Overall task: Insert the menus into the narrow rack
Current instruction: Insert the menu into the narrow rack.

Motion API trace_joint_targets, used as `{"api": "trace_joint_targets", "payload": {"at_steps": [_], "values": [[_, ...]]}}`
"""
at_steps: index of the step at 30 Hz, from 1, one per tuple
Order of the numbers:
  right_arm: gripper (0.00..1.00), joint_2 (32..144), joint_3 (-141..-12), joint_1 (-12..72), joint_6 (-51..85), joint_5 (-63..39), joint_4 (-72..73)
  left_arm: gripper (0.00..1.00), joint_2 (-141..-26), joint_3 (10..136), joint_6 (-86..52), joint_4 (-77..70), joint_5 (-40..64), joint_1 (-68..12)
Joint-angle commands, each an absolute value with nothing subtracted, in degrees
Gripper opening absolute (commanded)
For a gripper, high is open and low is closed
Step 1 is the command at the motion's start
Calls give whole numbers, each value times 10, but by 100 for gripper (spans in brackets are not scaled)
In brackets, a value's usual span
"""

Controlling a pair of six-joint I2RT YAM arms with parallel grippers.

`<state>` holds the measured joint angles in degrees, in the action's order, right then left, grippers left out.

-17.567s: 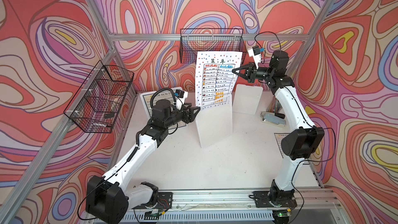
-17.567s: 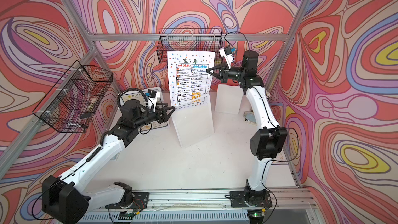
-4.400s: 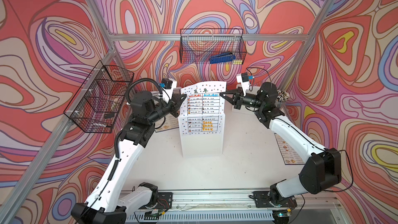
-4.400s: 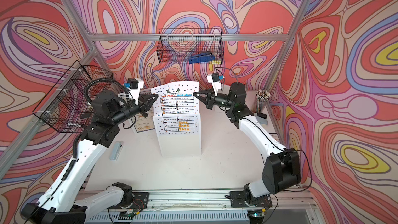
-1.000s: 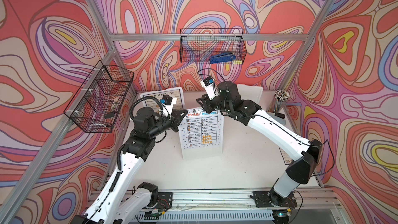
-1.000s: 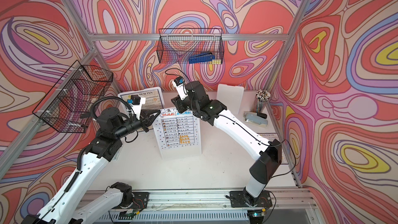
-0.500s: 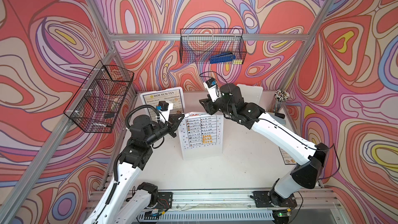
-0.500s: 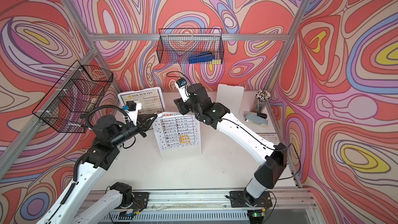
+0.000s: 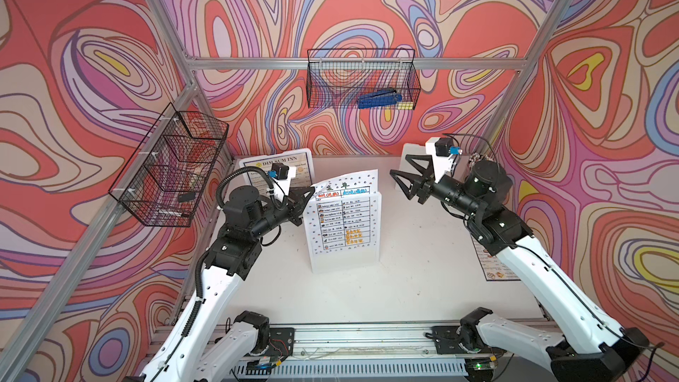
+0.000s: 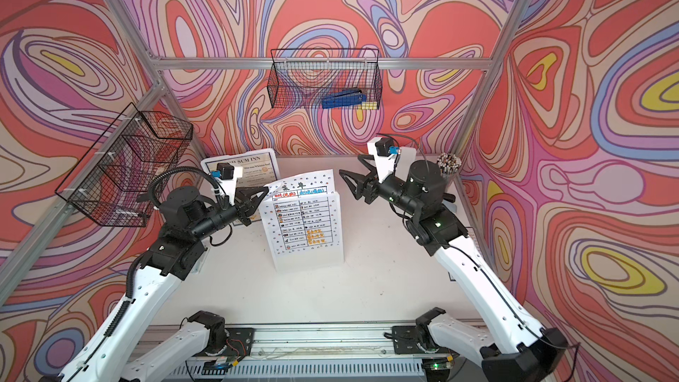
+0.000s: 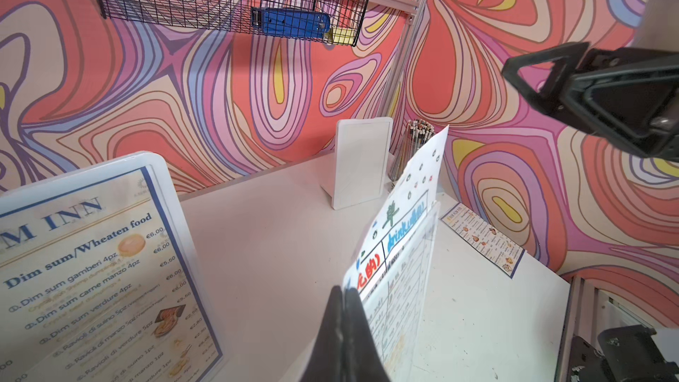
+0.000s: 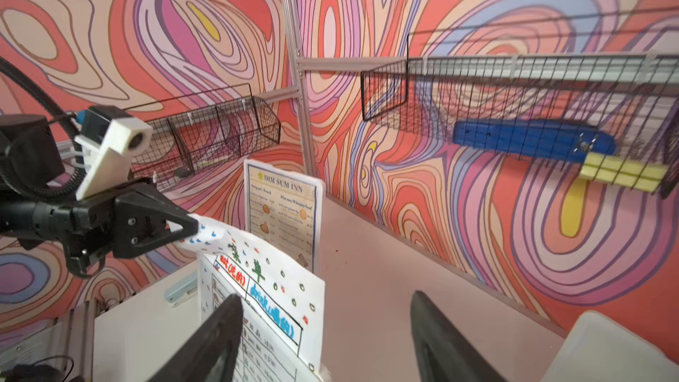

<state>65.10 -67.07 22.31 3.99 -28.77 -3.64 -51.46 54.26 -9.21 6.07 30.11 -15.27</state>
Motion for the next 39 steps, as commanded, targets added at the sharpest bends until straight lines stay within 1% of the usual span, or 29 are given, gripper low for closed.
{"api": "trace_joint_targets", "payload": {"at_steps": [1,7,10,14,19,20,30,32,36,39], "values": [[72,697,-656,196,89,-438,22,0,-514,547,-90,72,309,-151],[71,752,-666,195,95,-468,43,0,-518,548,-88,74,312,-151],[68,768,-666,196,107,-477,63,0,-520,548,-87,74,312,-150],[61,782,-665,196,116,-463,82,0,-518,546,-87,73,316,-151],[42,794,-670,195,122,-476,91,0,-518,546,-87,73,315,-151],[41,796,-670,196,123,-477,91,0,-519,546,-87,72,315,-151],[42,806,-662,198,146,-515,125,0,-519,552,-85,75,314,-151],[39,810,-662,199,146,-513,126,0,-519,552,-85,75,315,-151],[28,821,-666,202,149,-513,126,0,-522,555,-87,76,318,-151],[27,831,-671,205,149,-512,125,0,-523,557,-86,78,319,-151]]}}
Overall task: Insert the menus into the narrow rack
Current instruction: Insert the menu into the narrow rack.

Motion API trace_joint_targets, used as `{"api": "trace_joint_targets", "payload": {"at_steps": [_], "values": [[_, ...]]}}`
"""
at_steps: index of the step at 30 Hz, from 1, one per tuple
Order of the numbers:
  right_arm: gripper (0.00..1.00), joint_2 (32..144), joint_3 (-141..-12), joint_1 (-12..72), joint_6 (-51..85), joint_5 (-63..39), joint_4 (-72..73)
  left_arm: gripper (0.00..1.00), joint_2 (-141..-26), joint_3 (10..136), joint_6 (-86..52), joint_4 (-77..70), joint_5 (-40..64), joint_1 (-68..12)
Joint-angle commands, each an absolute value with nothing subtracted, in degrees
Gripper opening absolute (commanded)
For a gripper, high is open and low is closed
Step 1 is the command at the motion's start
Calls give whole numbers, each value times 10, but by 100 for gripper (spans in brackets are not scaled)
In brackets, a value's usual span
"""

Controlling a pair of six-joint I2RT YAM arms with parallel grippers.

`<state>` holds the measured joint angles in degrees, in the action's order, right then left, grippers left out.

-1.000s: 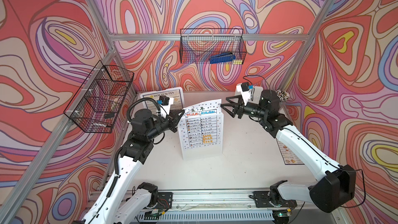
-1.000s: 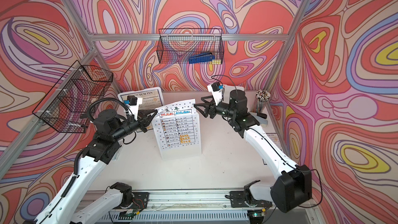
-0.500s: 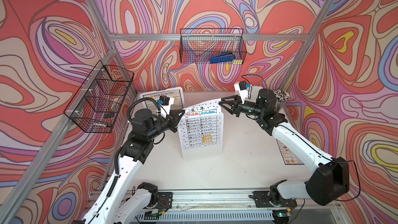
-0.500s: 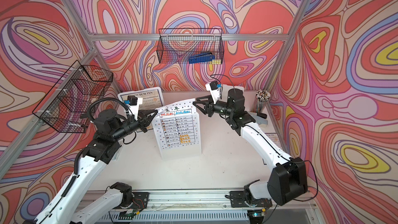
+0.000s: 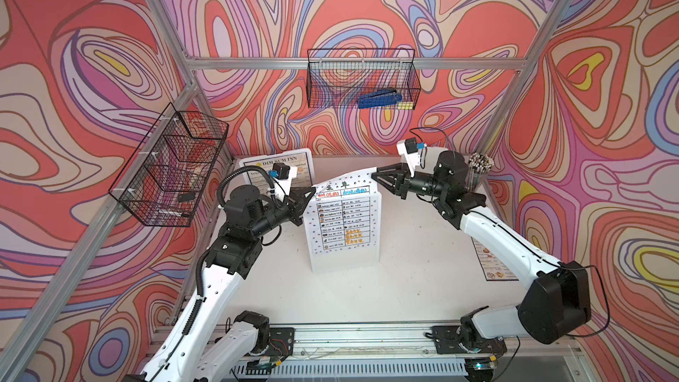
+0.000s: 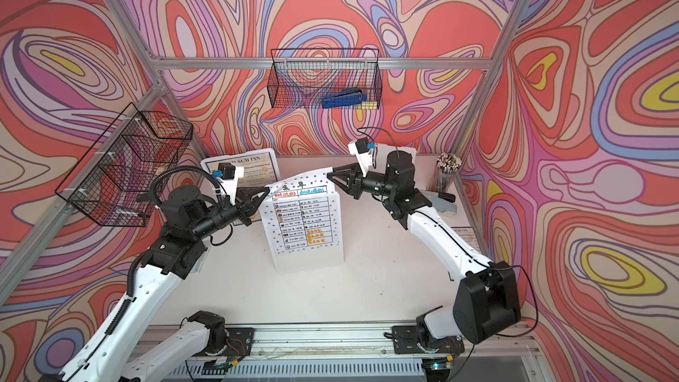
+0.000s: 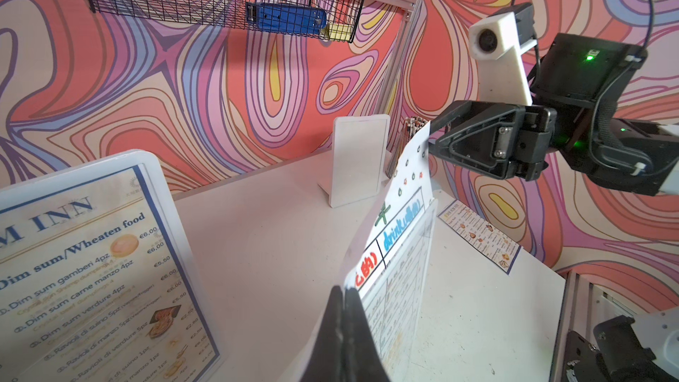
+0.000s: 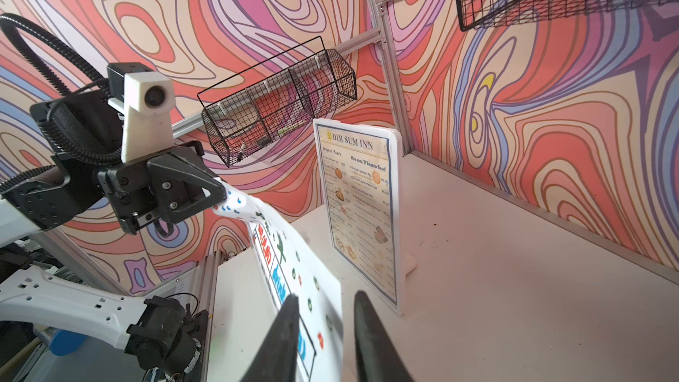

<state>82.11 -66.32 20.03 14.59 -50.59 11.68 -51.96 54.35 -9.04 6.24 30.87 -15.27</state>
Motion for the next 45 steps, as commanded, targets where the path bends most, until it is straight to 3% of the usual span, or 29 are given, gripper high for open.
{"api": "trace_joint_targets", "payload": {"at_steps": [1,3,7,24,45], "values": [[27,832,-671,206,149,-510,125,0,-523,557,-85,78,319,-151],[25,834,-671,207,149,-509,124,0,-522,557,-85,77,320,-151],[0,830,-667,208,146,-506,119,0,-524,557,-82,79,312,-151],[0,744,-552,213,99,-464,131,0,-568,618,-24,132,292,-151],[0,808,-637,236,89,-467,104,0,-520,540,-1,93,246,-151]]}}
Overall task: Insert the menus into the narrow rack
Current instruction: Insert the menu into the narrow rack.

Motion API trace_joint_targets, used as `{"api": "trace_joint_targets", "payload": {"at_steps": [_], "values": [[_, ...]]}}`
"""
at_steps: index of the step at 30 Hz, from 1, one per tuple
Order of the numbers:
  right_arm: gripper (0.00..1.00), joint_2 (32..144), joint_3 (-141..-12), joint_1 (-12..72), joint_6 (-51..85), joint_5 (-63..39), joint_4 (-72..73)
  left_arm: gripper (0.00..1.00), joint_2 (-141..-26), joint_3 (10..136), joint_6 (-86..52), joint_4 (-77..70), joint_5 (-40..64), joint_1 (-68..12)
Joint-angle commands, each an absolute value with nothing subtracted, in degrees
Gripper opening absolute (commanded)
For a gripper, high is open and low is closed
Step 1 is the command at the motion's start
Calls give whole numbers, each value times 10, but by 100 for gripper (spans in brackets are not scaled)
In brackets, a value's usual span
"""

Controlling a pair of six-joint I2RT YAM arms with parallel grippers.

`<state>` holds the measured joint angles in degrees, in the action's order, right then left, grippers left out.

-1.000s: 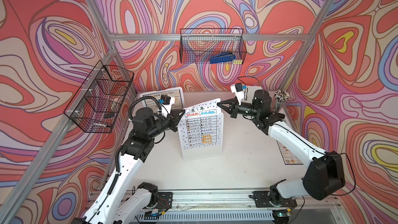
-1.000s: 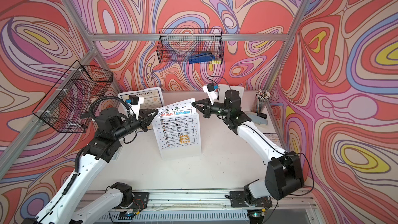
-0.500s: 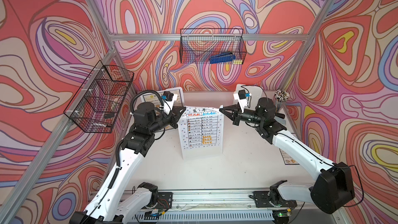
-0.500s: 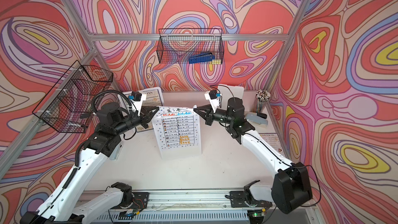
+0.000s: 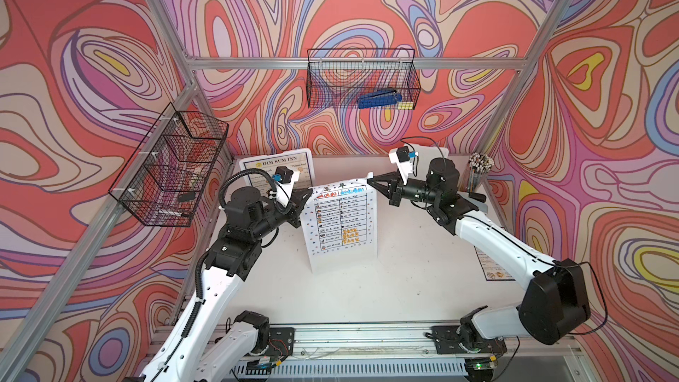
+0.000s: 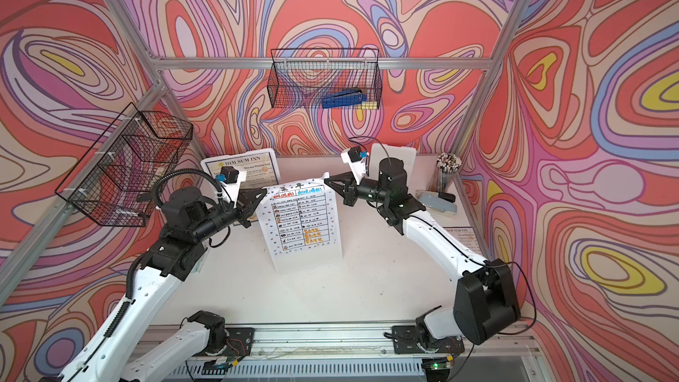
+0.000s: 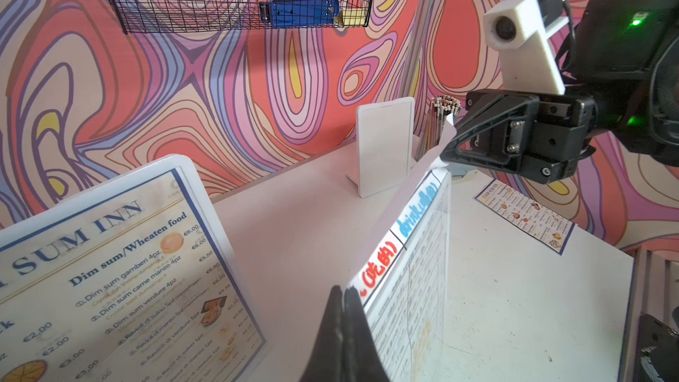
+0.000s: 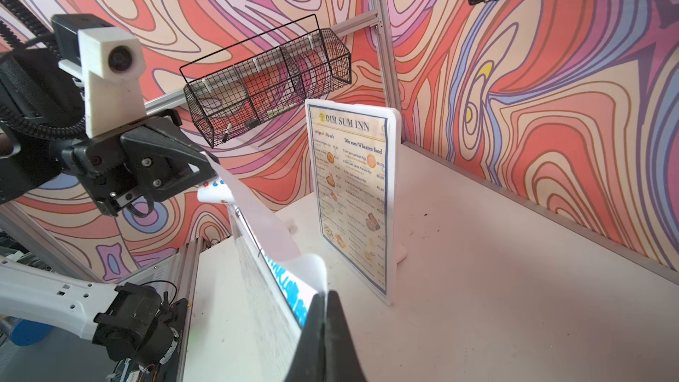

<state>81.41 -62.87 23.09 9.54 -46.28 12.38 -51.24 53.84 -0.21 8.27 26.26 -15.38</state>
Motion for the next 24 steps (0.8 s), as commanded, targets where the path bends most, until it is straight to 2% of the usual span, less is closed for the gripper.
{"api": "trace_joint_targets", "payload": {"at_steps": [1,15,24], "values": [[0,804,-640,236,88,-467,105,0,-524,545,-3,95,247,-152],[0,842,-711,223,124,-525,101,0,-526,540,-25,78,253,-151],[0,840,-637,223,111,-495,120,0,-533,540,-20,91,226,-151]]}}
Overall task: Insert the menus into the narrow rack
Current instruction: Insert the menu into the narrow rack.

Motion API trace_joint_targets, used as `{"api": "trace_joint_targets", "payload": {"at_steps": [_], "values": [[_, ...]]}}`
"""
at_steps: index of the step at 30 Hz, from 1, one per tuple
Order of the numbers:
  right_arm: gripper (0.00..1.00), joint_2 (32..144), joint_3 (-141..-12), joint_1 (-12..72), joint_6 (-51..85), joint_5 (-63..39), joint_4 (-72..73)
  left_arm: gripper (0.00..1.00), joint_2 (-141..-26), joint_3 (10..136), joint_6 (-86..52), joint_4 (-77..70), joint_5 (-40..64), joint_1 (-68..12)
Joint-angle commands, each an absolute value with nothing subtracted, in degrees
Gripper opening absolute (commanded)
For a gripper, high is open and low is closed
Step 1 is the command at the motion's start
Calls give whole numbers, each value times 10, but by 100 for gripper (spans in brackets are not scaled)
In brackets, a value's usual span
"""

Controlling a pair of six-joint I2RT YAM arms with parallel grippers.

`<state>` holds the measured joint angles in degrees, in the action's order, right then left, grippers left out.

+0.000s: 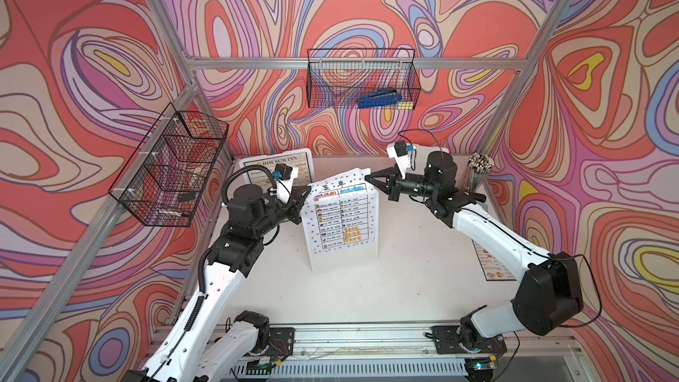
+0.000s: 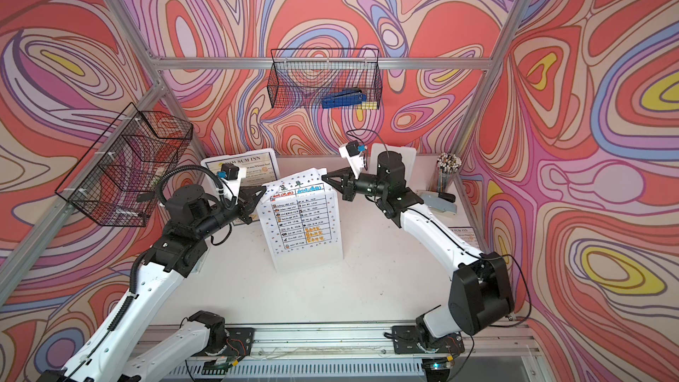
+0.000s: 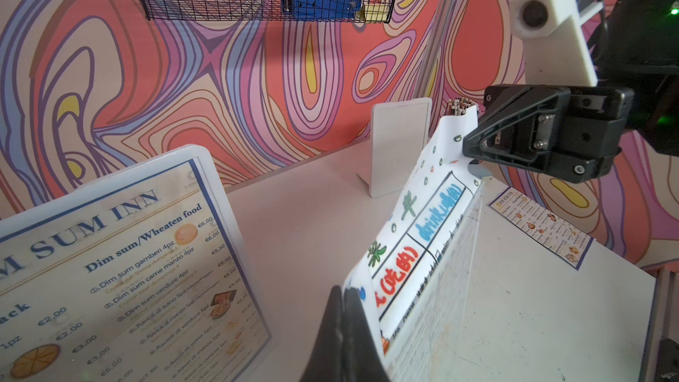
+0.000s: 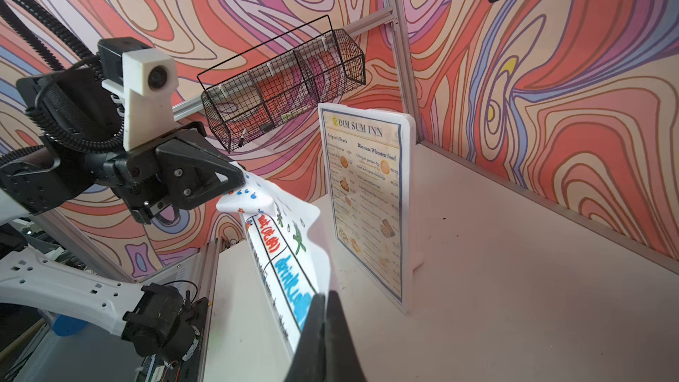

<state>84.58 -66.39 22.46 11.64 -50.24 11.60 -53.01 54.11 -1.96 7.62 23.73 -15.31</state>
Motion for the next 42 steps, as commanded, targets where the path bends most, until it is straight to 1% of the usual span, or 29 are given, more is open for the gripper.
{"api": "trace_joint_targets", "payload": {"at_steps": [1,4,7,12,13,15,16,17,18,20,23,30,33,36,39,42], "values": [[0,837,-622,223,113,-492,130,0,-533,537,-22,90,228,-151],[0,821,-584,223,117,-495,162,0,-530,530,-28,86,233,-150],[0,794,-570,223,114,-491,156,0,-523,524,-34,83,243,-151],[0,767,-584,223,117,-481,144,0,-515,535,-42,82,252,-151],[0,770,-591,223,117,-483,140,7,-515,539,-45,82,255,-151],[0,777,-603,222,123,-487,138,42,-516,544,-53,84,249,-151],[0,780,-607,223,126,-487,138,67,-515,545,-59,85,242,-151],[0,783,-611,223,129,-488,138,88,-513,544,-63,86,234,-151],[0,787,-615,223,129,-487,137,96,-512,543,-65,87,228,-151],[0,791,-617,224,128,-488,136,98,-505,538,-71,90,220,-150],[0,789,-606,223,132,-495,150,98,-485,522,-88,92,210,-151],[0,790,-592,223,125,-537,151,95,-416,447,-141,85,183,-151],[0,784,-581,223,120,-535,145,94,-402,411,-151,66,207,-151],[0,771,-572,218,105,-510,124,93,-397,382,-164,39,225,-152],[0,760,-563,196,110,-495,125,89,-402,364,-167,12,257,-152],[0,765,-577,190,112,-492,120,83,-412,344,-169,-15,282,-152]]}}
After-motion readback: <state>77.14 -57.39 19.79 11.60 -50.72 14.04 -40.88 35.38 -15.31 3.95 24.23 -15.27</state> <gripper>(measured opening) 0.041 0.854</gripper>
